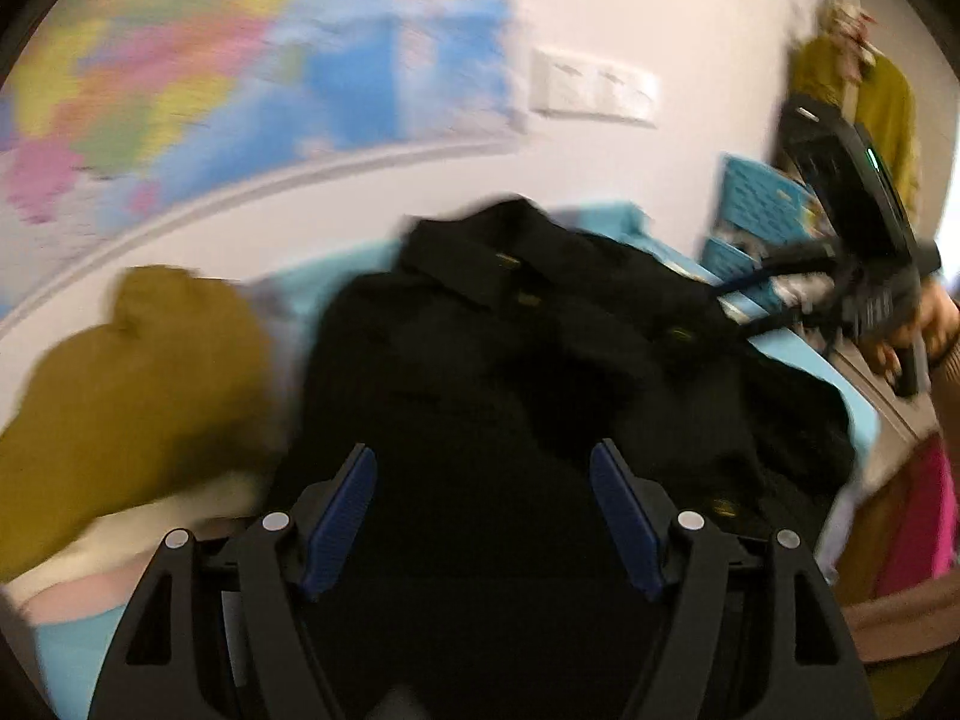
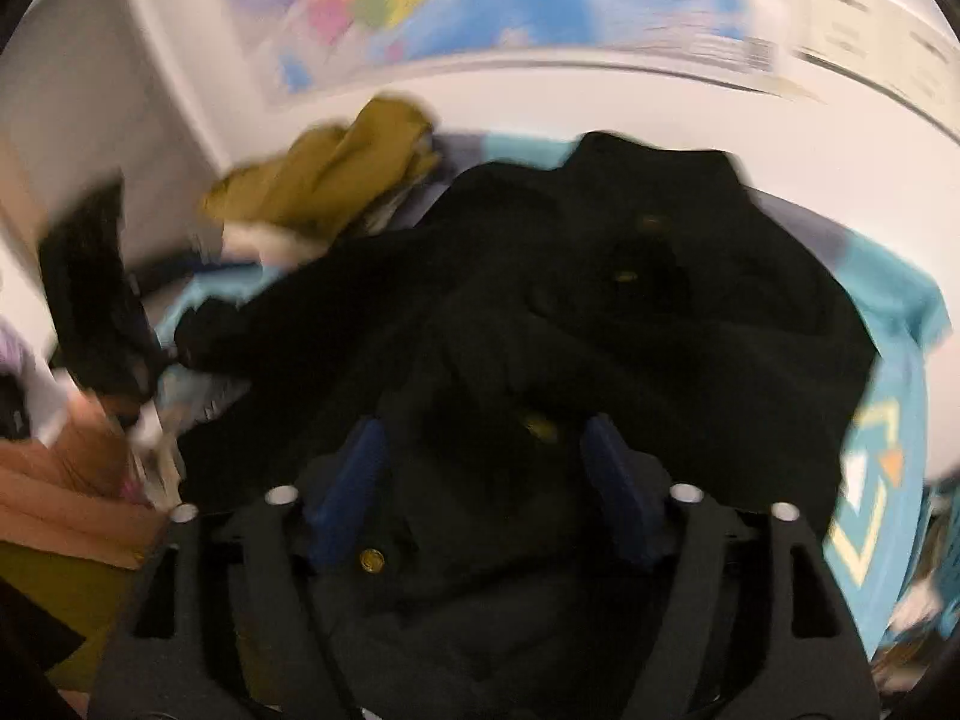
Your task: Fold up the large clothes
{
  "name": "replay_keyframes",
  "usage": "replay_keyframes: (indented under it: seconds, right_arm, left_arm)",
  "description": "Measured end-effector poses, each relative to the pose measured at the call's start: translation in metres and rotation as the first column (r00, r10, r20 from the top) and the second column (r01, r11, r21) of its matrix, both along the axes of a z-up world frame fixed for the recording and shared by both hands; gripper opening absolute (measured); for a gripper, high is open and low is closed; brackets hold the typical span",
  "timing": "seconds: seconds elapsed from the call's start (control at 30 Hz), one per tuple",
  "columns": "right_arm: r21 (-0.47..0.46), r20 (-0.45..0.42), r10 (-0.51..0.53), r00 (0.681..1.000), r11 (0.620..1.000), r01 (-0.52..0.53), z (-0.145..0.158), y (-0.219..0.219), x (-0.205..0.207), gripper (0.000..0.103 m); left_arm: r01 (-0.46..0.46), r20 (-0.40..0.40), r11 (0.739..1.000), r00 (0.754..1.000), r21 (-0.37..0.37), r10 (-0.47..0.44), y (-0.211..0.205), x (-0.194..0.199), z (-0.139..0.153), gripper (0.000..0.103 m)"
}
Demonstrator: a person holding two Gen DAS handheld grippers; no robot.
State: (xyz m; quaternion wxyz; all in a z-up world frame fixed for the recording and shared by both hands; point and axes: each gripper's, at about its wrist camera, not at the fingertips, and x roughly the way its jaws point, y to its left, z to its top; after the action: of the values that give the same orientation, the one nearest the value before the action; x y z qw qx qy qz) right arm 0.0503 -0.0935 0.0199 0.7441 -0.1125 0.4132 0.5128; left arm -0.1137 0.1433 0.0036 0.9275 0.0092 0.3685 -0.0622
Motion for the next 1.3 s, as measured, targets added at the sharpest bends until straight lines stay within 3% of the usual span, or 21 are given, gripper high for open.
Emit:
replay_keyframes:
  seconds: [0.1,0.13,0.27,0.33,0.37,0.43,0.5,0.53,0.57,0.6,0.67,0.77,0.83,0.9,0.93,1.03,1.17,1.23,1.3]
  right_arm:
    - [0.042,0.0,-0.139,0.99,0.989,0.139,-0.001,-0.046,0.023,0.075]
    - [0.049,-0.008,-0.205,0.979,0.977,0.205,-0.005,-0.06,0.035,0.075]
    - [0.067,-0.106,-0.408,0.907,0.907,0.416,-0.037,-0.104,0.089,0.074]
    - [0.052,-0.133,-0.434,0.891,0.895,0.444,-0.055,-0.106,0.108,0.074]
    - [0.045,-0.141,-0.448,0.883,0.888,0.457,-0.064,-0.103,0.117,0.074]
    - [0.031,-0.166,-0.466,0.869,0.878,0.477,-0.081,-0.097,0.132,0.074]
    - [0.042,-0.22,-0.461,0.859,0.876,0.481,-0.097,-0.091,0.144,0.074]
    - [0.041,-0.231,-0.461,0.857,0.875,0.482,-0.102,-0.091,0.146,0.074]
    - [0.048,-0.256,-0.447,0.857,0.88,0.473,-0.109,-0.088,0.15,0.066]
    - [0.061,-0.279,-0.424,0.862,0.888,0.457,-0.112,-0.083,0.151,0.058]
    - [0.068,-0.278,-0.402,0.873,0.898,0.435,-0.115,-0.079,0.151,0.026]
    - [0.125,-0.232,-0.39,0.891,0.896,0.425,-0.099,-0.084,0.148,0.01]
    - [0.173,-0.206,-0.401,0.892,0.883,0.437,-0.085,-0.093,0.145,0.009]
    - [0.165,-0.186,-0.431,0.883,0.872,0.46,-0.082,-0.099,0.147,0.009]
    - [0.145,-0.189,-0.443,0.876,0.87,0.471,-0.085,-0.1,0.15,0.009]
    - [0.086,-0.216,-0.456,0.863,0.872,0.482,-0.104,-0.102,0.157,0.011]
    - [0.095,-0.207,-0.468,0.859,0.864,0.494,-0.108,-0.101,0.152,0.026]
    - [0.12,-0.207,-0.453,0.867,0.868,0.482,-0.105,-0.1,0.149,0.035]
    - [0.111,-0.197,-0.458,0.867,0.868,0.484,-0.106,-0.099,0.147,0.036]
  left_arm:
    - [0.1,-0.034,0.995,0.994,-0.02,-0.101,-0.026,0.019,-0.014,0.086]
    - [0.131,-0.035,0.991,0.991,-0.024,-0.132,-0.035,0.024,-0.017,0.086]
    - [0.228,-0.079,0.973,0.97,-0.028,-0.23,-0.074,0.047,-0.033,0.091]
    - [0.236,-0.101,0.971,0.967,0.022,-0.233,-0.09,0.06,-0.041,0.091]
    - [0.21,-0.124,0.974,0.972,0.085,-0.199,-0.101,0.072,-0.05,0.091]
    - [0.171,-0.181,0.981,0.971,0.088,-0.153,-0.103,0.09,-0.062,0.082]
    - [0.136,-0.215,0.99,0.969,0.041,-0.124,-0.094,0.1,-0.068,0.054]
    - [0.112,-0.225,0.994,0.969,0.01,-0.107,-0.086,0.103,-0.069,0.045]
    - [0.088,-0.224,0.995,0.97,-0.042,-0.095,-0.074,0.107,-0.068,0.028]
    - [0.072,-0.22,0.994,0.972,-0.079,-0.088,-0.063,0.108,-0.066,0.022]
    - [0.021,-0.211,0.984,0.976,-0.176,-0.058,-0.034,0.109,-0.059,0.014]
    - [-0.069,-0.191,0.954,0.982,-0.29,0.012,0.009,0.105,-0.051,0.014]
    - [-0.147,-0.207,0.932,0.975,-0.33,0.08,0.036,0.106,-0.053,0.017]
    - [-0.273,-0.259,0.903,0.947,-0.331,0.191,0.067,0.107,-0.058,0.027]
    - [-0.314,-0.27,0.887,0.935,-0.337,0.229,0.079,0.106,-0.061,0.027]
    - [-0.349,-0.274,0.871,0.925,-0.346,0.262,0.098,0.098,-0.064,0.039]
    - [-0.221,-0.133,0.946,0.972,-0.237,0.194,0.068,0.081,-0.044,0.068]
    - [-0.133,-0.073,0.971,0.99,-0.198,0.121,0.05,0.074,-0.034,0.071]
    - [-0.028,0.016,0.989,0.999,-0.144,0.031,0.035,0.062,-0.025,0.083]
